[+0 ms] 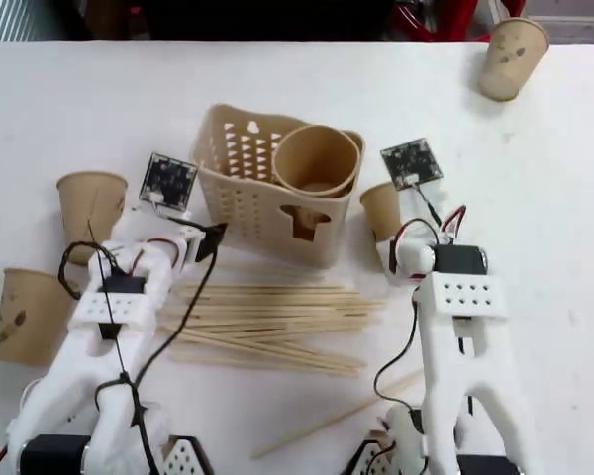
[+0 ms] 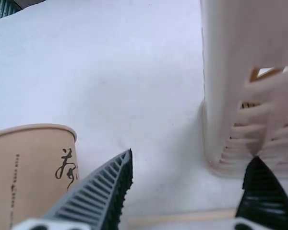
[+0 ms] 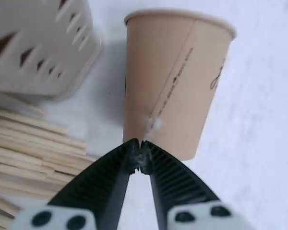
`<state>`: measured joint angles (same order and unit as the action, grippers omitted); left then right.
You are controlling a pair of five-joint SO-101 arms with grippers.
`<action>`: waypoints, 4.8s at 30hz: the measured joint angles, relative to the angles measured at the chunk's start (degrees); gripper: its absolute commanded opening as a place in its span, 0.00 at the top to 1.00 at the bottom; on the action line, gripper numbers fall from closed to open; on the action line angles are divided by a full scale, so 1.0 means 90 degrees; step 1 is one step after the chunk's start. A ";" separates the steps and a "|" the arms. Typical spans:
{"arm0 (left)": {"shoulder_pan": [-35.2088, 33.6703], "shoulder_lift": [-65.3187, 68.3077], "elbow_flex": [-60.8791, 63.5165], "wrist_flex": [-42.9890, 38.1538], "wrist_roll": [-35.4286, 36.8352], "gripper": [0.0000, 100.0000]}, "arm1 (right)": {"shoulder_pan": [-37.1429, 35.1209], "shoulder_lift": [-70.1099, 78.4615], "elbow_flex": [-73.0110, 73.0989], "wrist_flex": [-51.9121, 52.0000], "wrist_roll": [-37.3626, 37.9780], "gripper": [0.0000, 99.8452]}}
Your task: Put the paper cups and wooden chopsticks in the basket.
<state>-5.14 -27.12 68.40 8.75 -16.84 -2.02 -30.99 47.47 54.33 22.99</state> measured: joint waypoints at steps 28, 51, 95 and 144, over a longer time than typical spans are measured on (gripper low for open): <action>-0.0010 0.0000 0.0000 0.0000 0.0000 0.65 | 0.1280 0.0938 -0.0703 0.0137 0.0430 0.98; -0.0010 0.0000 0.0000 0.0000 0.0000 0.65 | 0.0791 0.0518 0.0459 -0.1631 0.0742 0.98; -0.0010 0.0000 0.0000 0.0000 0.0000 0.65 | 0.2120 0.0684 -0.3575 0.2803 -0.0625 0.83; -0.0010 0.0000 0.0000 0.0000 0.0000 0.65 | -0.1729 0.1211 -0.7092 0.2794 -0.2530 0.98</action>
<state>-5.23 -27.12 68.40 8.75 -16.84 -17.58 -20.09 -16.35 79.47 0.22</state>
